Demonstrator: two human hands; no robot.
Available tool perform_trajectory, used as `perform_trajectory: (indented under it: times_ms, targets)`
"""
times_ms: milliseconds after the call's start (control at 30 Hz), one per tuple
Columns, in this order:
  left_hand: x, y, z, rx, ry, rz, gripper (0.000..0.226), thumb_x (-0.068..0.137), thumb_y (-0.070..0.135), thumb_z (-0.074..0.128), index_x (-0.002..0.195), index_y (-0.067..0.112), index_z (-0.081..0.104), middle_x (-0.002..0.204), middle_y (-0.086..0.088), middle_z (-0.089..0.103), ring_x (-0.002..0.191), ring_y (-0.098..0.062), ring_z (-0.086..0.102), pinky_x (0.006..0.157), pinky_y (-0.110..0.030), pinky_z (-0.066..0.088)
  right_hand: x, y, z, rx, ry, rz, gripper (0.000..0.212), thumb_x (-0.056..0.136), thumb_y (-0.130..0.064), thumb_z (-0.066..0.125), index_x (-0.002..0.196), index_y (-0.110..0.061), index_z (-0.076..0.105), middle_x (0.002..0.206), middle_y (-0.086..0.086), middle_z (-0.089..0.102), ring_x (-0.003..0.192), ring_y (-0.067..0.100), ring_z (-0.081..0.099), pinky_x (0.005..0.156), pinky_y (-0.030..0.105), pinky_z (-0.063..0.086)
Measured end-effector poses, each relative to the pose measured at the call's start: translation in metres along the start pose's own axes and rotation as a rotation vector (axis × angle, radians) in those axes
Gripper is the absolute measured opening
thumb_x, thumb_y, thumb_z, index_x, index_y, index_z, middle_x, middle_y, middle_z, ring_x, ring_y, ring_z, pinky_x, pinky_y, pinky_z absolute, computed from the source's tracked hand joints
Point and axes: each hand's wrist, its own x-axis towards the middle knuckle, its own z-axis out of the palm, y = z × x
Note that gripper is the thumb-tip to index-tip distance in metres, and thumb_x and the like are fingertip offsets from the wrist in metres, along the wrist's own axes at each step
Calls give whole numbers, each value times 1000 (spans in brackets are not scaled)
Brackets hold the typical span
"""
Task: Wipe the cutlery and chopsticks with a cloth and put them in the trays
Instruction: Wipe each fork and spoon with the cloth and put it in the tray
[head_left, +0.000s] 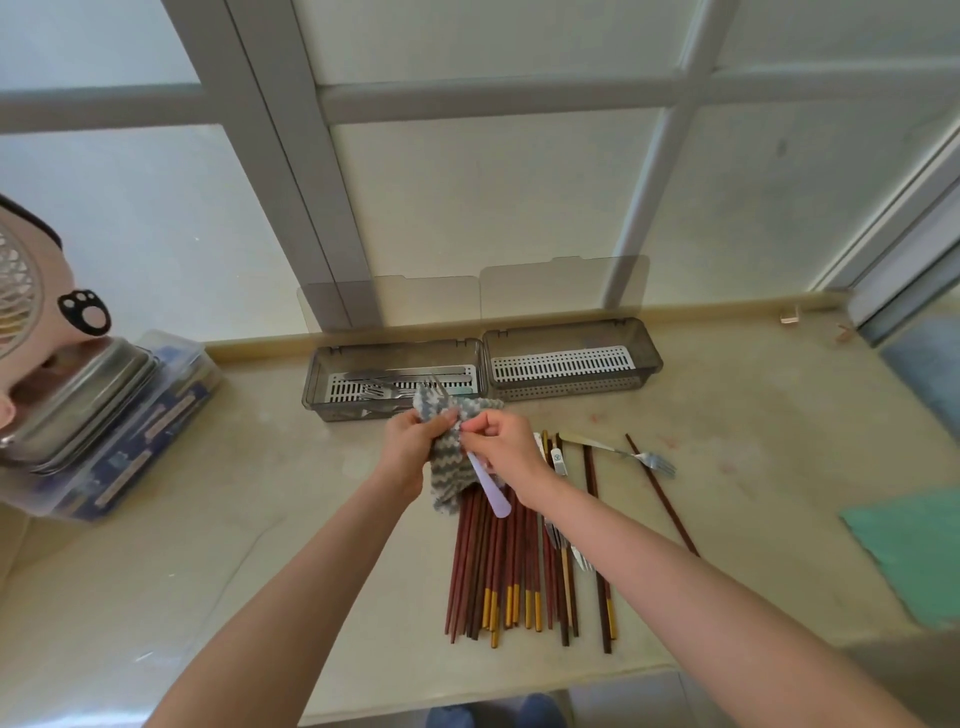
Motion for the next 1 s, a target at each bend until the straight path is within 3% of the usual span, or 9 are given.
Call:
perform_trajectory:
  times_ms: [133,200,267,367,500,667,767,867,1000]
  targets:
    - [4,8,-4,119,69,15,8,75,-3,70,78,-1,64,73,-11,67,54,-13,67,48,-21,51,-3,-3,-6,84,-89,108,8,85,-1,65,86,-7,61,66,5,62,57,7,63,42,13,38]
    - [5,11,-3,144,87,16,11,73,-4,72,77,0,63,73,-11,67,52,-12,66,46,-21,51,-2,-6,-9,79,-113,138,8,85,-1,66,90,-4,61,69,9,63,49,3,59,41,14,37]
    - [7,13,-2,166,106,21,13,72,-3,73,78,2,63,75,-10,67,59,-16,67,53,-24,54,-1,-9,-11,92,-128,159,8,85,-1,66,91,-3,61,68,11,64,43,2,55,41,15,35]
    - [11,15,-1,237,156,38,19,67,6,79,78,7,64,81,-11,69,79,-26,68,74,-37,56,-3,-10,-13,104,-164,158,7,86,-1,65,88,-5,60,51,-1,61,55,9,60,43,17,32]
    - [12,17,1,352,233,85,22,66,17,82,74,10,63,83,-9,69,83,-26,67,79,-38,54,-7,-9,-13,138,-174,186,7,86,1,63,87,-4,58,43,-6,57,60,15,56,41,15,30]
    - [9,19,3,262,388,110,25,70,23,79,88,11,65,90,-6,68,84,-21,65,80,-36,53,-4,-16,-10,119,-185,242,7,85,2,63,82,-3,60,59,8,63,39,5,43,38,15,29]
    - [15,33,-17,14,549,19,36,75,24,75,103,5,63,96,-6,65,82,-20,63,77,-33,53,-5,-16,-12,37,-211,247,9,83,4,62,79,-3,60,69,15,63,37,3,46,38,15,32]
    - [21,44,-50,-119,310,-113,33,79,23,70,99,0,59,101,-13,65,93,-26,64,77,-37,54,-5,-11,-16,92,-124,210,3,84,0,65,84,-1,62,70,16,64,39,4,50,40,16,34]
    - [4,32,-45,42,-96,-154,34,93,34,49,98,1,57,93,-12,64,84,-25,63,73,-35,53,4,-18,-14,272,-48,191,4,82,-2,67,85,0,65,70,13,62,45,9,47,40,19,35]
